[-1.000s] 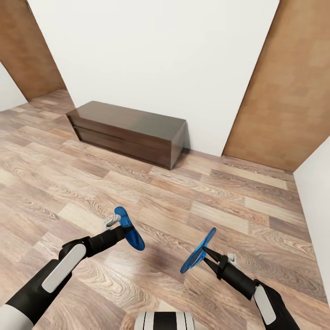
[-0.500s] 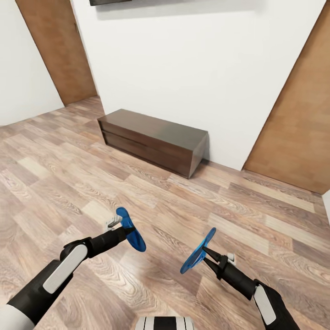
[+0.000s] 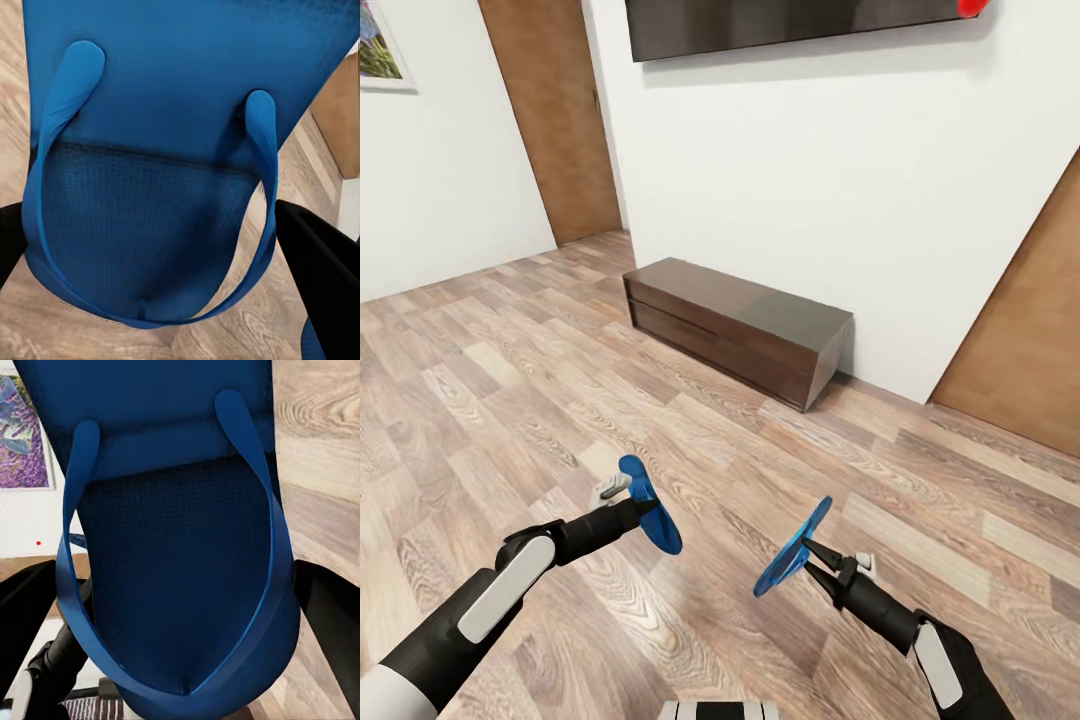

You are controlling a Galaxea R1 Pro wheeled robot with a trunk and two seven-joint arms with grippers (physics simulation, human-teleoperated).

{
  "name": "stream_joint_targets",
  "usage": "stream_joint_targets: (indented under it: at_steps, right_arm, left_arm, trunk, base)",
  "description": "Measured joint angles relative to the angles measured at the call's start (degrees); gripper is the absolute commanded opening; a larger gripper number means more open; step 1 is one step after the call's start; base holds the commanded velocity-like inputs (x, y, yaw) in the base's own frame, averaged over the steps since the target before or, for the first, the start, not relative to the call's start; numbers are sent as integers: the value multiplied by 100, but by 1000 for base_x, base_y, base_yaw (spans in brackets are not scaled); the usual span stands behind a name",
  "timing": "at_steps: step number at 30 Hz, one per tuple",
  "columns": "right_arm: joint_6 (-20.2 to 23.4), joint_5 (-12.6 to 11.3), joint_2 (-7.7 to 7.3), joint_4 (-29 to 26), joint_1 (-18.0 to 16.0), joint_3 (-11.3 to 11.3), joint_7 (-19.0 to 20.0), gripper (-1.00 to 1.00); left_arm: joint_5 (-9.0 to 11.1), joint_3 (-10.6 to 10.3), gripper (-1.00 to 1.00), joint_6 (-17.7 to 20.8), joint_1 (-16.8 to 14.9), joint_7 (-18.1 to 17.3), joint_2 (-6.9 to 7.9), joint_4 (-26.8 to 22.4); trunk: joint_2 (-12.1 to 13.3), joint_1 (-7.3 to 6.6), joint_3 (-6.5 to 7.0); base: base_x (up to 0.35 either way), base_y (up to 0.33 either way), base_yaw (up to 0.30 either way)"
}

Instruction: In the bedroom, move the book from the bed onto either nightstand, and place the two sandals side by side next to the bed.

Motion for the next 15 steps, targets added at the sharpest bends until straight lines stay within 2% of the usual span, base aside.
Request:
stream_joint_targets:
  at_steps: [15]
  right_arm:
    - [-110,8,-7,-1,0,3,-2,-100]
  left_arm:
    - [-14,-14,-100,-33,0,6,0,62]
  trunk:
    - [20,-39,333]
  base:
    - [0,0,4]
